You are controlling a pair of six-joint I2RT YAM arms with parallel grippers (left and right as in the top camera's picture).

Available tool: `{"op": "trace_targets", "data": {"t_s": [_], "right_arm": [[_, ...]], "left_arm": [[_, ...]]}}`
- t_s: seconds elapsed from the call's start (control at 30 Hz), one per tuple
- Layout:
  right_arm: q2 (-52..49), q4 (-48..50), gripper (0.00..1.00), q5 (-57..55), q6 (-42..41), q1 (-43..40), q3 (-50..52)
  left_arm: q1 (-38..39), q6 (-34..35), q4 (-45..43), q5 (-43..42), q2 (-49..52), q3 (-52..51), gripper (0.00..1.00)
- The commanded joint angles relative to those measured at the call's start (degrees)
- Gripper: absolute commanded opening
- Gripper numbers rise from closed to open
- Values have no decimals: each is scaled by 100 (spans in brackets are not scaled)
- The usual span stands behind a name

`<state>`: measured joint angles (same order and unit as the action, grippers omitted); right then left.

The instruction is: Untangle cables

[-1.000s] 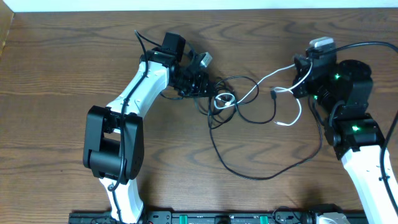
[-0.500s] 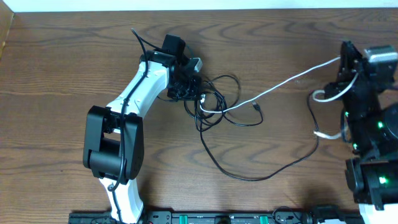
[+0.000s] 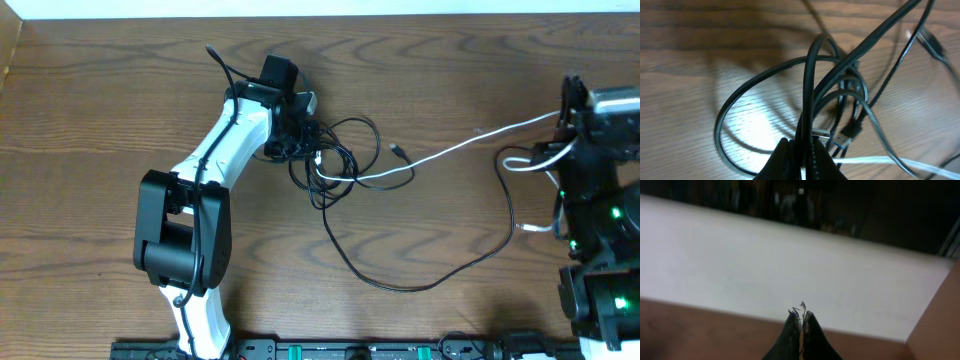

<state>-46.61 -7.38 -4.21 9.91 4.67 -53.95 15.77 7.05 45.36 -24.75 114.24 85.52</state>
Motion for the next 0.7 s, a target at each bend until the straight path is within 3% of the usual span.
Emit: {"op": "trace_targets", "data": {"t_s": [0.0, 0.3, 0.4, 0.53, 0.67], "right_arm": [[-420, -313, 1, -125, -144, -61, -81], [-1606, -1034, 1, -31, -155, -61, -81], [-1869, -1152, 1, 96, -181, -61, -81], [-2363, -1467, 1, -144, -282, -181, -81], [-2570, -1646, 1, -422, -337, -387, -81]], "left_arm": [[-50, -273, -74, -822, 63, -44, 7], [-378, -1799, -90, -3506, -162, -44, 7], [-459, -1790, -131, -3292, -162, -44, 7], [-476, -1416, -125, -2114, -162, -44, 8], [-476, -1403, -129, -1731, -162, -44, 8]]}}
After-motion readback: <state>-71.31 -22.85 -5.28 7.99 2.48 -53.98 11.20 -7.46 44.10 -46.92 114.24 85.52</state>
